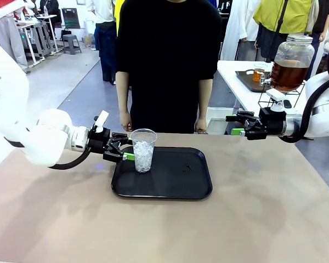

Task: Pour the drink into the iced cup.
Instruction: Pick up the iced cup indicated by the human and present it to them.

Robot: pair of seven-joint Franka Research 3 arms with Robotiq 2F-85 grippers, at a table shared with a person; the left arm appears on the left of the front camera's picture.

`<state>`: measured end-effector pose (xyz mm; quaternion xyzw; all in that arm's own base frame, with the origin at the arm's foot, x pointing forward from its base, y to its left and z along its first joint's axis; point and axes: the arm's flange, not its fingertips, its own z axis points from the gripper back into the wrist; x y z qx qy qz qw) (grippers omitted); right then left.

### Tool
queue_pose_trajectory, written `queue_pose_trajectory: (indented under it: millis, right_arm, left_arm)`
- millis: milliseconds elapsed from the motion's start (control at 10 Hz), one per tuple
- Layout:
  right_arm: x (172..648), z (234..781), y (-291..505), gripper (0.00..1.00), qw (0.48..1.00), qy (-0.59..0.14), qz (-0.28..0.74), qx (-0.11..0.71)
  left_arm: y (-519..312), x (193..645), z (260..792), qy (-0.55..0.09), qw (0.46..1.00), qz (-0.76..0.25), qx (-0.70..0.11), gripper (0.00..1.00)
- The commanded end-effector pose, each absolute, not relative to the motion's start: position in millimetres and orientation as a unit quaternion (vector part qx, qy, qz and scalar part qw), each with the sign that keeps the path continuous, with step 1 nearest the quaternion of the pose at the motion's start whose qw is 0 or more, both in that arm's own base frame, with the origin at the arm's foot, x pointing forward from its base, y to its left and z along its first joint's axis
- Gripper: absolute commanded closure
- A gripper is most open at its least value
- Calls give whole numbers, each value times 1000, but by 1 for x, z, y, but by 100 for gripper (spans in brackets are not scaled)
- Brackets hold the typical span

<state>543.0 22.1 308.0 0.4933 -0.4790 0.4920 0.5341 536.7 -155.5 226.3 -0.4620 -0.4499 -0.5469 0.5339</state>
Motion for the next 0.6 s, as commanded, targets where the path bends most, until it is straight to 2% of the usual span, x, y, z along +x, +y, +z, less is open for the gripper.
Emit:
queue_pose_trajectory:
  millis: [0, 500]
  right_arm:
    - [544, 312, 24, 0, 535, -475, 491, 496]
    - [544, 312, 24, 0, 535, -475, 491, 496]
  left_arm:
    - [-165, 543, 226, -448, 537, -534, -475, 0]
    - [-187, 546, 218, -439, 532, -542, -481, 0]
